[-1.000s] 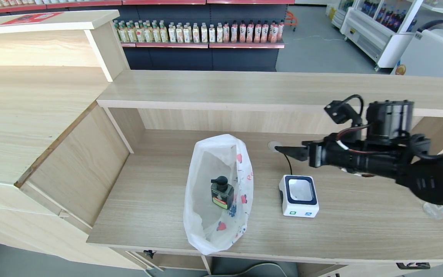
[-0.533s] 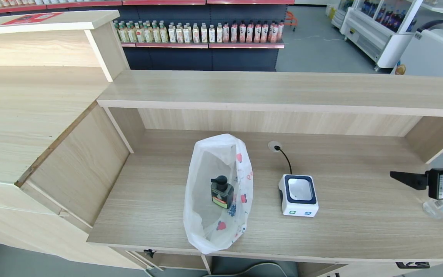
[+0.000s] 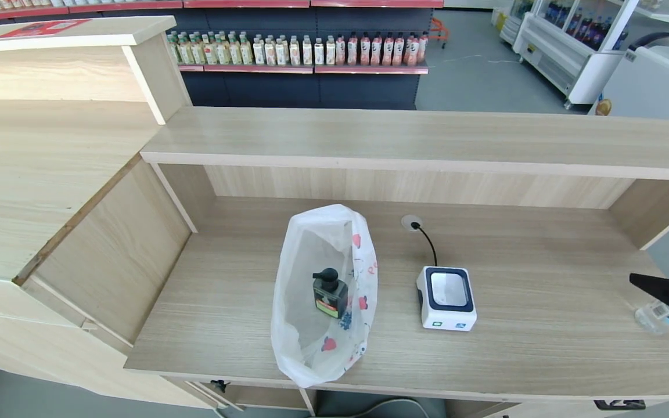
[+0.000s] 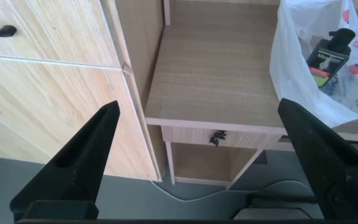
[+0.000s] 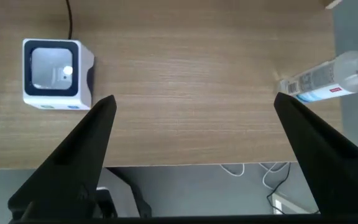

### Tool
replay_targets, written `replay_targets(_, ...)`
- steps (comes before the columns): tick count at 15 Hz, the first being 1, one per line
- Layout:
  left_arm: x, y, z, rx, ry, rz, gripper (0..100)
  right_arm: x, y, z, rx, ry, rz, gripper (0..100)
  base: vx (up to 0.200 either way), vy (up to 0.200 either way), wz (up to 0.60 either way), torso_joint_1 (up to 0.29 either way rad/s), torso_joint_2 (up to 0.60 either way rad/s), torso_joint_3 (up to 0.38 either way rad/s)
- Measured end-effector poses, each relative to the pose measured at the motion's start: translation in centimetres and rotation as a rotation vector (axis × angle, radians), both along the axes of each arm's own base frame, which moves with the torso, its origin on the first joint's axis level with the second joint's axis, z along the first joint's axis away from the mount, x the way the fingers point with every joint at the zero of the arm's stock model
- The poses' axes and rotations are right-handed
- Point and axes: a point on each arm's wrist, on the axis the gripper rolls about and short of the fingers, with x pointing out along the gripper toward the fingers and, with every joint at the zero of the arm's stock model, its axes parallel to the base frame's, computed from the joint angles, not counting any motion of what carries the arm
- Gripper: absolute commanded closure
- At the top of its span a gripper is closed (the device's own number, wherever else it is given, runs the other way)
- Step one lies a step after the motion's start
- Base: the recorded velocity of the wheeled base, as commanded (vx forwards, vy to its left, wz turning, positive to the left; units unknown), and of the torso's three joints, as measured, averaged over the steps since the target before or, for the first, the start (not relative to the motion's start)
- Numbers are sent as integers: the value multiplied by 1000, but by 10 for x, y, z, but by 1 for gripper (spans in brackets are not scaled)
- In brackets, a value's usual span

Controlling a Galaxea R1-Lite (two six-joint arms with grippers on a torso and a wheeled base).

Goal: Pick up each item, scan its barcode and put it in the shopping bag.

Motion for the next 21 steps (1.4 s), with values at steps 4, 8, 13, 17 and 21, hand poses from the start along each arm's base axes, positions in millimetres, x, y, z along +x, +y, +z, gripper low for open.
replay_targets(4, 0, 0, 0, -1, 0, 0, 0, -5, 1, -5, 13, 73, -19, 0, 0, -200, 0, 2, 4, 1)
replay_targets(8, 0, 0, 0, -2, 0, 1, 0, -1, 1, -2, 12, 72, -16, 0, 0, -200, 0, 0, 5, 4)
replay_targets(13, 0, 0, 0, -3, 0, 0, 0, -3, 2, -6, 25, 118, -14, 0, -80, -200, 0, 0, 2, 2)
replay_targets(17, 0, 0, 0, -3, 0, 0, 0, -4, 4, -7, 23, 119, -7, 0, -200, -200, 0, 4, 9, -2)
replay_targets(21, 0, 0, 0, 0, 0, 1, 0, -7, 7, -10, 20, 147, -8, 0, -200, -200, 0, 4, 0, 2)
